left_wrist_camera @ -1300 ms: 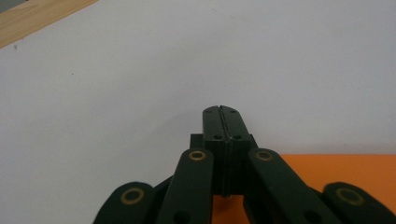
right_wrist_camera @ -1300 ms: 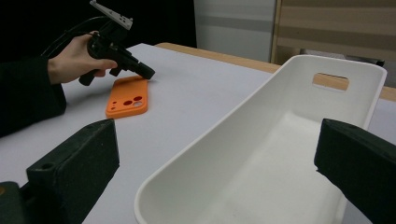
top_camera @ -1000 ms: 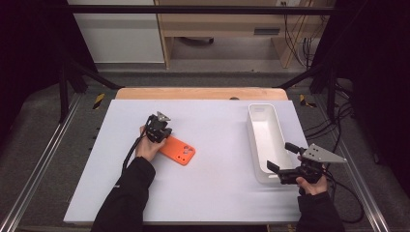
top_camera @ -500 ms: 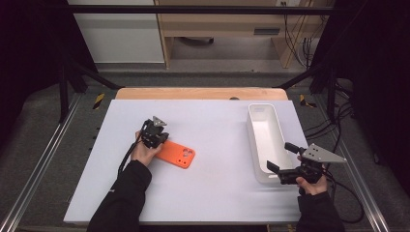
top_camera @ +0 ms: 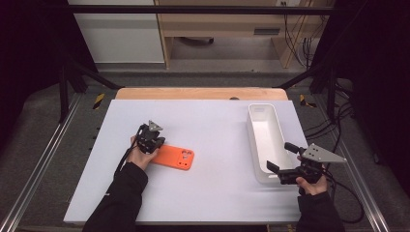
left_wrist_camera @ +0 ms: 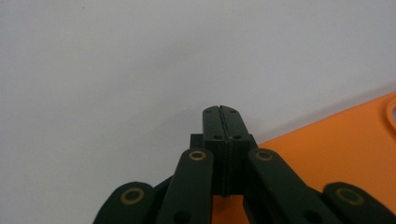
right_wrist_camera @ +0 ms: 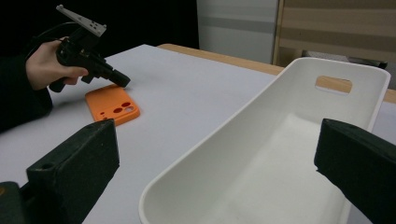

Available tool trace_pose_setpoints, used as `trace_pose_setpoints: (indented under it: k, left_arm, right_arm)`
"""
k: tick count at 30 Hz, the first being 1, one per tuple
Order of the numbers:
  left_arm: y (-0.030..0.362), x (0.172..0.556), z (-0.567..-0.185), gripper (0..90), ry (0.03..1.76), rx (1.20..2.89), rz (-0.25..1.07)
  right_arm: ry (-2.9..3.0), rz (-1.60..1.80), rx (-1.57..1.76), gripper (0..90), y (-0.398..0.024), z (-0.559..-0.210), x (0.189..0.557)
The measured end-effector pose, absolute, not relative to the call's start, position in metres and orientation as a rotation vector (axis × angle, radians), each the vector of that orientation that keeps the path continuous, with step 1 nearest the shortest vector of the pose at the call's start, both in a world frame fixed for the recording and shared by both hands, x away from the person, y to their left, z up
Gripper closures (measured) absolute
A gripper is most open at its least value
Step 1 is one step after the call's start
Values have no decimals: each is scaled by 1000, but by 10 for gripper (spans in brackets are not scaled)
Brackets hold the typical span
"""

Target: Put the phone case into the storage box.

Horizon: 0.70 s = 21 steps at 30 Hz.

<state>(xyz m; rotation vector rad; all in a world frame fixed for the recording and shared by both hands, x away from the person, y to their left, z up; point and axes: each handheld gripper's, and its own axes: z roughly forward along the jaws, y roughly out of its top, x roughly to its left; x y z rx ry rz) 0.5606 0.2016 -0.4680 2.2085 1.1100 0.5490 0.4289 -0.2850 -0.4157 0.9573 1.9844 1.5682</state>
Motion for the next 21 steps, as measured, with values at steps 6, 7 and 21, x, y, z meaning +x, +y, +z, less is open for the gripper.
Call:
trace_pose_setpoints:
  k: [6, 7, 21]
  left_arm:
    - [204, 554, -468, 899, 1120, 2206, 544]
    - [205, 552, -468, 900, 1120, 2207, 545]
    - [208, 534, -468, 900, 1123, 2208, 534]
  right_arm:
    - [1987, 1568, 958, 4, -285, -416, 429]
    - [1986, 1570, 958, 4, -284, -415, 429]
    - [1987, 1570, 954, 4, -285, -415, 428]
